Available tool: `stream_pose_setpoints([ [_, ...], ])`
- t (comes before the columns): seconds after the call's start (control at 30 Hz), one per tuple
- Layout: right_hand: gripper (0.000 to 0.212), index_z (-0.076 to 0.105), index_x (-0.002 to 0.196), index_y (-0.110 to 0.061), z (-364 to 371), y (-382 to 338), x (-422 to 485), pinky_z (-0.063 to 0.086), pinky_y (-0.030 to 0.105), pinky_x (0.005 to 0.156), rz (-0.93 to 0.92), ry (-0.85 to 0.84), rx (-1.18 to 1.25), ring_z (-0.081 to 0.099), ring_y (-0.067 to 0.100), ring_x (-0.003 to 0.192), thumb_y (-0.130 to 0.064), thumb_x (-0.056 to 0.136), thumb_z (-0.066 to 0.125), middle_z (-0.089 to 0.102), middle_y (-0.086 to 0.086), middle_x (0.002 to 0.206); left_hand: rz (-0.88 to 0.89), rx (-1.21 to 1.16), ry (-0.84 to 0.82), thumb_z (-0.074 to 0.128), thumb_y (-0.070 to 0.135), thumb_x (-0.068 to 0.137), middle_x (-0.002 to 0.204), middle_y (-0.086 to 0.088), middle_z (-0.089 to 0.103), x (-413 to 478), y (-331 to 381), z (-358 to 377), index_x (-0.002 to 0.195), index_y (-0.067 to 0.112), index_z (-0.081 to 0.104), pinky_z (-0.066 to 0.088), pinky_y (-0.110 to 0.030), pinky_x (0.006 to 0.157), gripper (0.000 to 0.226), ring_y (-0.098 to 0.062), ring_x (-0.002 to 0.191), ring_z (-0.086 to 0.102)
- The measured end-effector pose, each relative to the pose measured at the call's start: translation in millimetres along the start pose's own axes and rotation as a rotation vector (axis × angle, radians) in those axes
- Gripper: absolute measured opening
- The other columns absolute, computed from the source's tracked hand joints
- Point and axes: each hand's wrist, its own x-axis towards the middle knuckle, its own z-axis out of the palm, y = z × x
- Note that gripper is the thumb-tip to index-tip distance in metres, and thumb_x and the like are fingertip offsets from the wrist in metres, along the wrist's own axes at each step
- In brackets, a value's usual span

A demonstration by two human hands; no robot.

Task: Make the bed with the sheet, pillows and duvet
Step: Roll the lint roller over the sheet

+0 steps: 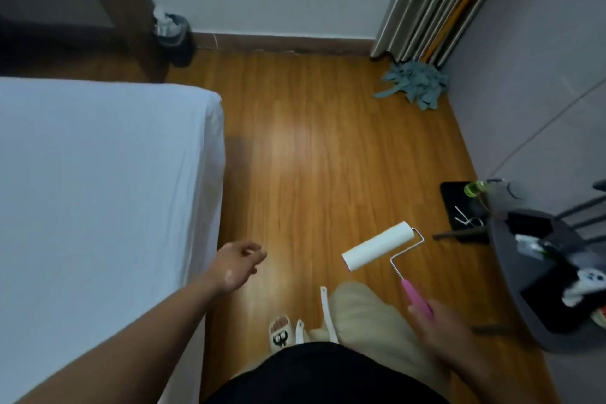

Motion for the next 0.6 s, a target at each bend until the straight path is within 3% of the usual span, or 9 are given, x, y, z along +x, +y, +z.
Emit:
stream_pose_setpoints([
  [0.1, 0.019, 0.064, 0.09, -0.019, -39, -56, 72, 0.044, 0.031, 0.065, 0.004, 0.005, -0.025, 0.061, 0.015, 0.076, -0.035, 0.098, 0.058, 0.066, -0.001, 0.082, 0.079, -0.017, 0.051, 0.057, 0.046, 0.097, 0.108, 0.005, 0.067, 89, 65, -57, 0.119, 0.024, 0.063, 0.057, -0.03, 0.081, 0.032, -0.007, 0.087, 0.069],
  [0.23, 0.02, 0.063, 0.092, -0.017, -90, -153, 183, 0.045, 0.034, 0.073, -0.054, -0.014, -0.041, 0.061, 0.019, 0.082, -0.035, 0.099, 0.057, 0.065, -0.001, 0.086, 0.044, -0.122, 0.119, 0.058, 0.046, 0.096, 0.105, 0.008, 0.067, 188, 116, -111, 0.114, 0.026, 0.063, 0.05, -0.018, 0.067, 0.027, -0.006, 0.084, 0.07],
  [0.37, 0.019, 0.06, 0.09, -0.018, -152, -282, 280, 0.041, 0.032, 0.066, -0.183, -0.061, -0.084, 0.058, 0.013, 0.073, -0.033, 0.099, 0.056, 0.063, -0.002, 0.081, -0.119, -0.247, 0.169, 0.056, 0.045, 0.097, 0.099, 0.004, 0.07, 245, 142, -151, 0.107, 0.026, 0.067, 0.056, -0.029, 0.077, 0.024, -0.01, 0.085, 0.07],
  [0.5, 0.025, 0.066, 0.086, -0.008, -210, -427, 364, 0.044, 0.035, 0.063, -0.334, -0.101, -0.165, 0.063, 0.025, 0.07, -0.027, 0.099, 0.057, 0.067, 0.01, 0.076, -0.26, -0.444, 0.264, 0.064, 0.037, 0.095, 0.091, -0.004, 0.075, 292, 155, -199, 0.098, 0.021, 0.072, 0.054, -0.031, 0.071, 0.018, -0.018, 0.078, 0.072],
  [0.6, 0.026, 0.064, 0.085, -0.012, -237, -538, 422, 0.041, 0.033, 0.06, -0.437, -0.123, -0.231, 0.061, 0.024, 0.071, -0.031, 0.1, 0.056, 0.065, 0.008, 0.076, -0.335, -0.571, 0.345, 0.065, 0.03, 0.095, 0.081, -0.006, 0.075, 339, 158, -243, 0.089, 0.015, 0.075, 0.048, -0.034, 0.07, 0.018, -0.024, 0.072, 0.069],
])
